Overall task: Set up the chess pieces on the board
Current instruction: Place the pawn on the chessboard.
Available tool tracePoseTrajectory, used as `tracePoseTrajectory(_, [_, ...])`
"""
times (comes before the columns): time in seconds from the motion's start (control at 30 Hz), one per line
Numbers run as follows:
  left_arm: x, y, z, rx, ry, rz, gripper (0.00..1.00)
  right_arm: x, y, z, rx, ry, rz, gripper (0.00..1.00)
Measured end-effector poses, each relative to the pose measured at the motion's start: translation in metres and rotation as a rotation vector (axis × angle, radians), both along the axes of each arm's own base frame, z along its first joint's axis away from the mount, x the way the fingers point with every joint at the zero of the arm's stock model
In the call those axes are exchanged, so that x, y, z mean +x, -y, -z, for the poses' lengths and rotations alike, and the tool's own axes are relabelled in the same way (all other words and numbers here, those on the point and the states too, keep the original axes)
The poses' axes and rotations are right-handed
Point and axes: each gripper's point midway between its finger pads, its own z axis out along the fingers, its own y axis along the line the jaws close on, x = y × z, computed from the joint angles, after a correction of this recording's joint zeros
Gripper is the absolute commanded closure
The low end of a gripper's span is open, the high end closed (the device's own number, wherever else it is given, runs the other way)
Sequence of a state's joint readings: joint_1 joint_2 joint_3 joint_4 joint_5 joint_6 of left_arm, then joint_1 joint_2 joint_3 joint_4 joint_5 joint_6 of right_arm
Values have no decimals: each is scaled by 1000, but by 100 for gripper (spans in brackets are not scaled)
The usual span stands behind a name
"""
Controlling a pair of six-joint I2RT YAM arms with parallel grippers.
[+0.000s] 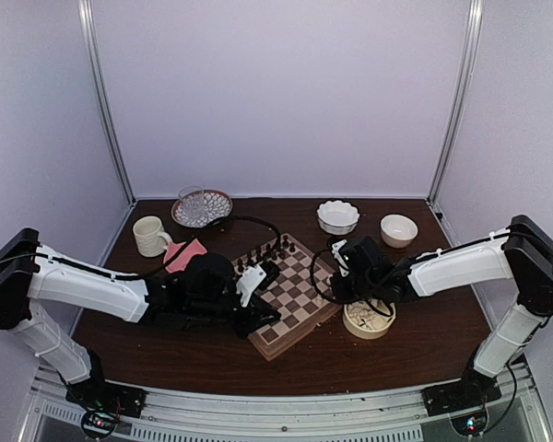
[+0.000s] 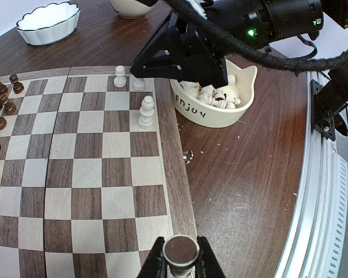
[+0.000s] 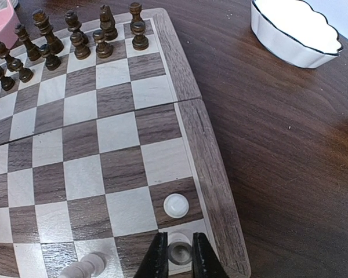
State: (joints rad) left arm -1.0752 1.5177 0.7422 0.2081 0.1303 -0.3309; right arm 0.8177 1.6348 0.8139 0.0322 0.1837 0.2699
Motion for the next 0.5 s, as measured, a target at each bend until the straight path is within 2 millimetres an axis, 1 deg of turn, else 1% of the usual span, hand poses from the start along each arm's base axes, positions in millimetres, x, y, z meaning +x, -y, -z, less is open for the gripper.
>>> tracePoseTrajectory(0.37, [0,0,2,4,-2,0,100,0,3,0,-12,0,8,89])
tracePoseTrajectory(0.4, [0,0,3,6,-3,0,100,0,3,0,-13,1,10,88])
tracePoseTrajectory(0.5, [0,1,3,6,-3,0,100,0,4,0,-15,1,9,76])
